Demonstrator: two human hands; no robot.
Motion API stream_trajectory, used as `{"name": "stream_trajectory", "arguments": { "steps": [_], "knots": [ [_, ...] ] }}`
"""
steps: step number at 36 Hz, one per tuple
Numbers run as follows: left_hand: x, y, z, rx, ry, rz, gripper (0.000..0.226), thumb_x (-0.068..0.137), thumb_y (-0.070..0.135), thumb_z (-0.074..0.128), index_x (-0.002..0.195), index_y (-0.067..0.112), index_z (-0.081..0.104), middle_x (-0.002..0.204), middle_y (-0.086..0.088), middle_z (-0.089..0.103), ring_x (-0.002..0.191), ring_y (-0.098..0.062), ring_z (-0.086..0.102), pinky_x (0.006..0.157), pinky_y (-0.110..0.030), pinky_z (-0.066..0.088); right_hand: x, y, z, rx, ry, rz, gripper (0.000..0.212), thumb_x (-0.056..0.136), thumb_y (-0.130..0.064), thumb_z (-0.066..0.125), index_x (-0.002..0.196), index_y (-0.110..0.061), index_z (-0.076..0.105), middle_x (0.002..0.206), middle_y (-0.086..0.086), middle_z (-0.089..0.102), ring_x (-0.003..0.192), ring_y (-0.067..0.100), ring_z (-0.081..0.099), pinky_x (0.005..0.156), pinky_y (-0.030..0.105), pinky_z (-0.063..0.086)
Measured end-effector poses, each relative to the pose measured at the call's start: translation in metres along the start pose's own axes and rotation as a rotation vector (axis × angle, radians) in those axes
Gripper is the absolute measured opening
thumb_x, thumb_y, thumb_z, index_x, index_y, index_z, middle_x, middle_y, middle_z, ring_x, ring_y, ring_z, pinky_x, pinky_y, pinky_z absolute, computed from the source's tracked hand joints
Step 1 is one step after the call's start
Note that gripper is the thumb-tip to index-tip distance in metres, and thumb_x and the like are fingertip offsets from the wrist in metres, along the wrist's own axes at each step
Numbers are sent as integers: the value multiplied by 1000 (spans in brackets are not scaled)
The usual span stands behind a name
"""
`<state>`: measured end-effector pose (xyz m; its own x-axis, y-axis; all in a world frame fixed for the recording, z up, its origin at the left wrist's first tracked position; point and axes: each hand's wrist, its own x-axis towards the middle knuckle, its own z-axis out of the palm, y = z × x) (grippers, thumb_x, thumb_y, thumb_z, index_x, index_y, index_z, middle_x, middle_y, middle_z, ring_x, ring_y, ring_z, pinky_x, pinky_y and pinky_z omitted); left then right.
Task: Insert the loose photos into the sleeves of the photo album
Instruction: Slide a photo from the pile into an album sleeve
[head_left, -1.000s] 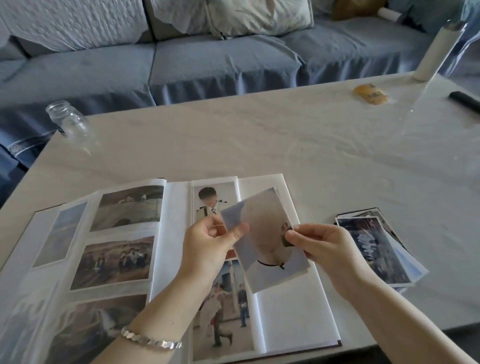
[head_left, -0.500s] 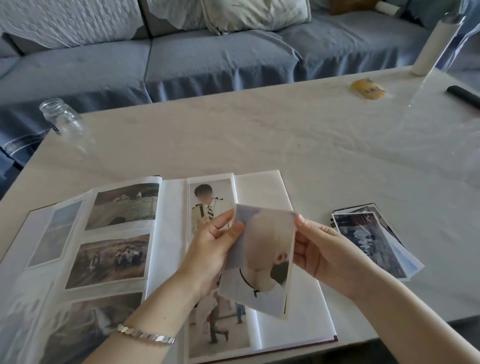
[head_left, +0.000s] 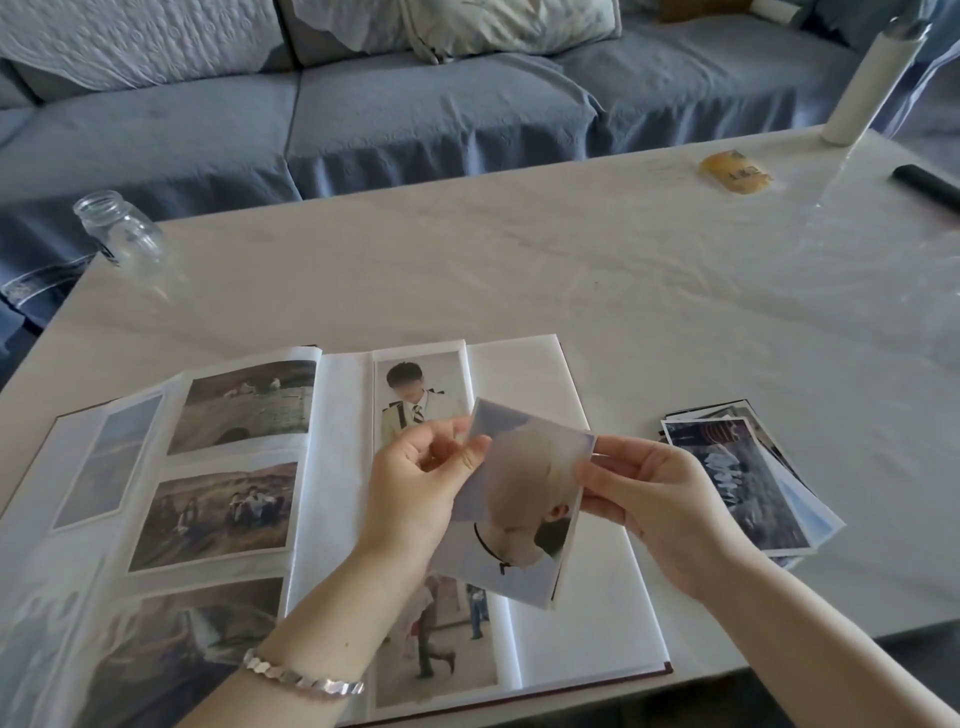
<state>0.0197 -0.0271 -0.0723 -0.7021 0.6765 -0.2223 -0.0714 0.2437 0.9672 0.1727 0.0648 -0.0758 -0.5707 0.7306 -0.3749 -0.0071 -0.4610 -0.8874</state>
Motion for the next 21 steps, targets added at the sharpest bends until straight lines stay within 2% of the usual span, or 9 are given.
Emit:
{"name": "stream_trajectory", "arguments": {
  "steps": [3, 7, 9, 11, 14, 15, 18, 19, 21],
  "knots": [
    [2, 2, 0, 67, 67, 86, 18, 73, 14, 77, 81, 24, 64, 65, -1, 63, 57, 5, 59, 60, -6, 47, 2, 1, -1, 36, 51, -13, 16, 81, 12, 58, 90, 2, 67, 76, 15, 72, 63, 21, 70, 58, 23, 56],
    [2, 6, 2, 106, 76, 94, 18, 71, 16, 80, 77, 23, 65, 53, 10, 61, 54, 6, 57, 56, -4, 44, 4, 0, -1, 56, 83, -8, 14, 79, 13, 60, 87, 4, 65, 73, 15, 72, 61, 20, 69, 56, 23, 56],
    [3, 7, 3, 50, 84, 27, 17, 70, 17, 79, 75, 23, 64, 61, 5, 63, 60, 1, 60, 66, -13, 51, 5, -2, -3, 65, 79, 9, 17, 75, 9, 64, 92, 6, 65, 79, 17, 72, 64, 20, 69, 59, 23, 57],
    [6, 8, 4, -84, 88, -129, 16, 68, 17, 79, 77, 18, 65, 71, -2, 67, 74, -15, 65, 78, -31, 55, 5, -5, -5, 107, 60, 33, 33, 67, -1, 68, 98, 6, 65, 86, 19, 71, 67, 20, 69, 60, 23, 57],
    [11, 7, 4, -364, 75, -386, 18, 71, 11, 72, 87, 8, 64, 73, -5, 71, 63, -16, 67, 59, -27, 58, 1, -8, -7, 127, 16, 65, 40, 59, -6, 67, 98, 3, 64, 82, 16, 72, 67, 18, 69, 59, 22, 56],
    [13, 6, 3, -450, 66, -457, 17, 76, 9, 69, 92, 4, 65, 82, -8, 73, 59, -15, 67, 54, -28, 58, -2, -9, -7, 114, -18, 84, 40, 58, -6, 67, 97, 2, 64, 83, 15, 72, 69, 18, 69, 60, 23, 57],
    [21, -3, 1, -548, 45, -538, 15, 83, 10, 65, 95, 1, 65, 126, -12, 61, 62, -14, 67, 66, -37, 57, -10, -9, -7, 5, -158, 156, 40, 64, -10, 67, 103, 1, 65, 93, 18, 72, 81, 25, 70, 68, 28, 58],
    [22, -6, 2, -564, 44, -540, 11, 84, 10, 65, 91, 2, 65, 128, -12, 59, 61, -14, 67, 68, -37, 56, -12, -9, -6, -23, -185, 171, 39, 66, -11, 67, 103, 0, 66, 94, 18, 71, 82, 26, 70, 68, 29, 58],
    [22, -6, 4, -582, 26, -549, 9, 86, 9, 62, 90, 2, 65, 102, -13, 70, 54, -14, 67, 65, -35, 55, -15, -8, -7, -25, -195, 183, 34, 65, -12, 67, 97, 0, 69, 91, 18, 72, 77, 24, 70, 63, 27, 58]
  ]
}}
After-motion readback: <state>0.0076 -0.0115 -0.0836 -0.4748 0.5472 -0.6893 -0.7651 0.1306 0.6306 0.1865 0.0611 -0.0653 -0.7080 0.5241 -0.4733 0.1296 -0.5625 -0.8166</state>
